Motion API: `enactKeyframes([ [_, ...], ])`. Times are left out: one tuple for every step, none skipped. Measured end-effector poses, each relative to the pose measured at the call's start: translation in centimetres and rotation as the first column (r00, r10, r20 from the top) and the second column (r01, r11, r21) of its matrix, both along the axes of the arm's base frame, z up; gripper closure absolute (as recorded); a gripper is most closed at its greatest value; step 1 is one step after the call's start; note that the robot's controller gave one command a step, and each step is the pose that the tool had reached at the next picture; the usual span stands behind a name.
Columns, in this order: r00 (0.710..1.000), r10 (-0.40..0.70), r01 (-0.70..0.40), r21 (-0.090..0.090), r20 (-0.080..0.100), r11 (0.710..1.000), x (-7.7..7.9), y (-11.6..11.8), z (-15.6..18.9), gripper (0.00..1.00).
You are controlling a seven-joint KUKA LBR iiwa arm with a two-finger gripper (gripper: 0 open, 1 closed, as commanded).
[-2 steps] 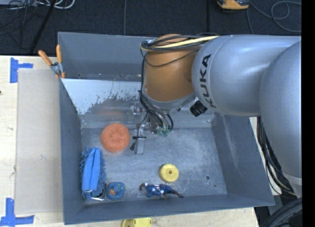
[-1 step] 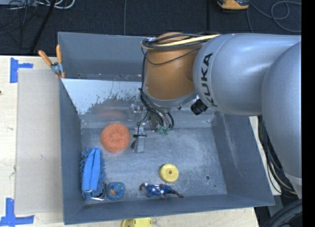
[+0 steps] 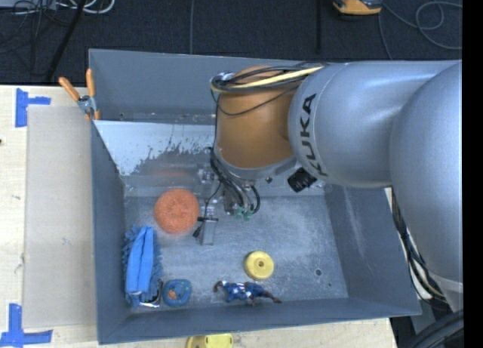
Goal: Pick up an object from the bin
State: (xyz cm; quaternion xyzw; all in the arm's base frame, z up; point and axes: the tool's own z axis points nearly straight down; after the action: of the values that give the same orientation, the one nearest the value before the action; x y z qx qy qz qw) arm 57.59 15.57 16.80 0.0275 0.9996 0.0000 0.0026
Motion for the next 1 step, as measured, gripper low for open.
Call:
enactKeyframes([
  [0.999,-0.032,0.032,-0.001,-0.015,0.999,-3.23,1.97,-2.11,0.0],
])
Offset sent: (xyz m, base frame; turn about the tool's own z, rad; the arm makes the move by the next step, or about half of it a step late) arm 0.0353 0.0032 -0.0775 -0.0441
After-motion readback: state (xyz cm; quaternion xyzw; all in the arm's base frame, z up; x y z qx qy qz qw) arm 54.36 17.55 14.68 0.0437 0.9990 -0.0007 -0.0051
